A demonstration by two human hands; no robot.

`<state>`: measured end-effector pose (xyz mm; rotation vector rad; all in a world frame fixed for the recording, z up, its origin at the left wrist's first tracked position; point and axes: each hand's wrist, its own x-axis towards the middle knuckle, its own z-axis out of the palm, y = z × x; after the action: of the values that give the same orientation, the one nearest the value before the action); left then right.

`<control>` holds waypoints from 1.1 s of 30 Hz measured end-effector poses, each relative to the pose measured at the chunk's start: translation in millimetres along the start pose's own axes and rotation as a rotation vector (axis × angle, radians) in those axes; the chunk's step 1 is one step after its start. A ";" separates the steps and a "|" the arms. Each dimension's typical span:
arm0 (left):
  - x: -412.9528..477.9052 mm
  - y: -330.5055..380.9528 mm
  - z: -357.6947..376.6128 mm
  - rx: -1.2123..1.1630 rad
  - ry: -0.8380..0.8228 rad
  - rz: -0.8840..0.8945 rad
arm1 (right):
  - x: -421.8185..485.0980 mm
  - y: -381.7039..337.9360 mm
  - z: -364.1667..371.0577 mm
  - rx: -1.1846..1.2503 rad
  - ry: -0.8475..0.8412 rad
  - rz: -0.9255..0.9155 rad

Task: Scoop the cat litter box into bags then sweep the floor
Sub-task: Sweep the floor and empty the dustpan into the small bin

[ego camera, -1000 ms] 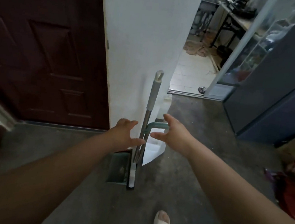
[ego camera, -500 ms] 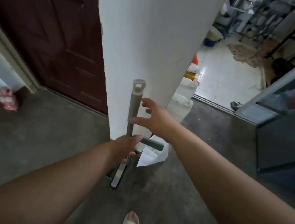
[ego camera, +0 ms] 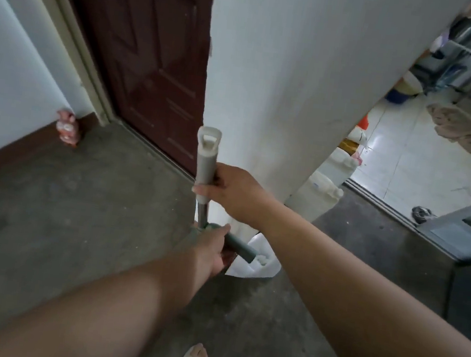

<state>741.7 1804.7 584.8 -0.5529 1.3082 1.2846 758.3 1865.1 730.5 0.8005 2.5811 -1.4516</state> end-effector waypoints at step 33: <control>-248.2 59.6 -593.4 0.442 0.765 0.405 | 14.8 -418.1 479.9 0.581 -0.296 -0.304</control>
<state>516.6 1205.6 672.1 -0.4896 2.3664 1.0684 459.1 1306.0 786.4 0.1897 2.1391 -2.2597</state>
